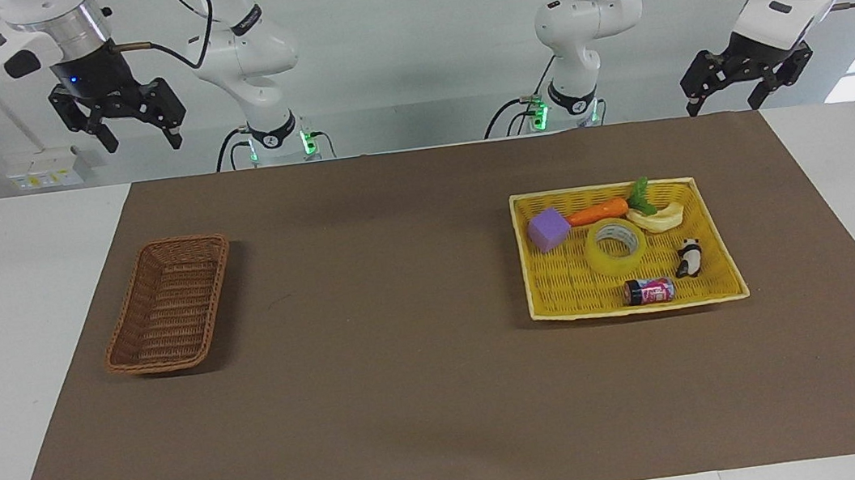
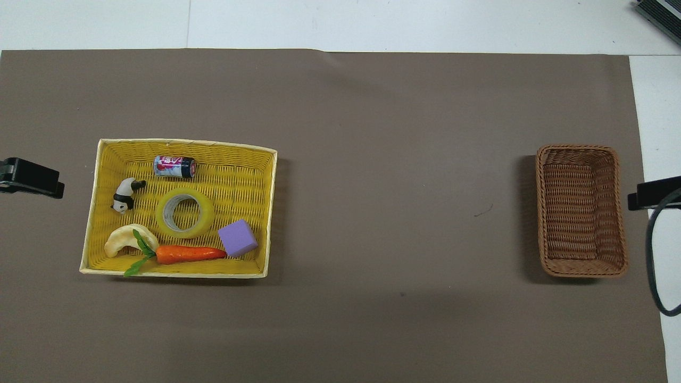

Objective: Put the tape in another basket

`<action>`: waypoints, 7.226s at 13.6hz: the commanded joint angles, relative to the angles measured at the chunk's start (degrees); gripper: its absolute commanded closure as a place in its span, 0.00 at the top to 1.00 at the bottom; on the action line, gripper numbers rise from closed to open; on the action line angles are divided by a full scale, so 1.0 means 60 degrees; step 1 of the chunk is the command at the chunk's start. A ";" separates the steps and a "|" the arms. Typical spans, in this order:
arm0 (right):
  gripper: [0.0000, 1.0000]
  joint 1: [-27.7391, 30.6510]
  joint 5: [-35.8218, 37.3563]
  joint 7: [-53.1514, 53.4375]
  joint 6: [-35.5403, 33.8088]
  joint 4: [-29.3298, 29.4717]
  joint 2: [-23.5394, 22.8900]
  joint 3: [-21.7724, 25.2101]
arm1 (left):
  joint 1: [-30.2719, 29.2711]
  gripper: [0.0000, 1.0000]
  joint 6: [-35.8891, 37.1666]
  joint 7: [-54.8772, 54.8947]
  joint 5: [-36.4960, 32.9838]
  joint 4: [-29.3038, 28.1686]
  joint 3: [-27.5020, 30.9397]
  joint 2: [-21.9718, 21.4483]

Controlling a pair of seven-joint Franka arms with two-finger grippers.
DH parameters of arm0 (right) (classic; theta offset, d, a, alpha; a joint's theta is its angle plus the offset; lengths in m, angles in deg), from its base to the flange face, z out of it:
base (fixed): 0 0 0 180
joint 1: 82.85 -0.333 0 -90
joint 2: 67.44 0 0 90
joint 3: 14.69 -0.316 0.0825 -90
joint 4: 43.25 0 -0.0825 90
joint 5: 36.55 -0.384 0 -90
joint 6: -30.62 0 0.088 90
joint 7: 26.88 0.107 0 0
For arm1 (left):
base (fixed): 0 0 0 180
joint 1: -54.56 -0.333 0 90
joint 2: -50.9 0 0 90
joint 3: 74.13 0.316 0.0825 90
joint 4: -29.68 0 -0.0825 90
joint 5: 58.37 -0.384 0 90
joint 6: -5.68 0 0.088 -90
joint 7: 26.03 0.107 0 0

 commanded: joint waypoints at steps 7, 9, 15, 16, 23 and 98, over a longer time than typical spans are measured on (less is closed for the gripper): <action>1.00 0.0077 -0.0155 -0.0215 -0.0062 -0.0164 0.0176 0.0001 | -0.0144 1.00 -0.0253 0.0159 0.0174 -0.0697 -0.0027 -0.0286; 1.00 0.0077 -0.0155 -0.0215 -0.0062 -0.0164 0.0176 -0.0014 | -0.0129 1.00 -0.0574 0.0130 0.0174 -0.1032 -0.0042 -0.0300; 1.00 0.0092 -0.0155 -0.0215 -0.0062 -0.0164 0.0176 0.0001 | -0.0041 1.00 -0.1979 0.0057 0.0174 -0.2350 -0.0042 -0.0301; 1.00 0.0077 -0.0155 -0.0215 -0.0062 -0.0164 0.0176 0.0001 | -0.0041 1.00 -0.2359 0.0057 0.0189 -0.2701 -0.0056 -0.0344; 1.00 0.0077 -0.0155 -0.0215 -0.0062 -0.0164 0.0176 0.0001 | -0.0026 1.00 -0.4395 0.0101 0.0262 -0.4371 -0.0056 -0.0315; 1.00 -0.1723 -0.5791 0.1015 0.2308 -0.2461 -0.0249 -0.0058 | 0.4703 0.00 -0.5158 -0.6813 0.4070 -0.2527 -0.1053 0.0329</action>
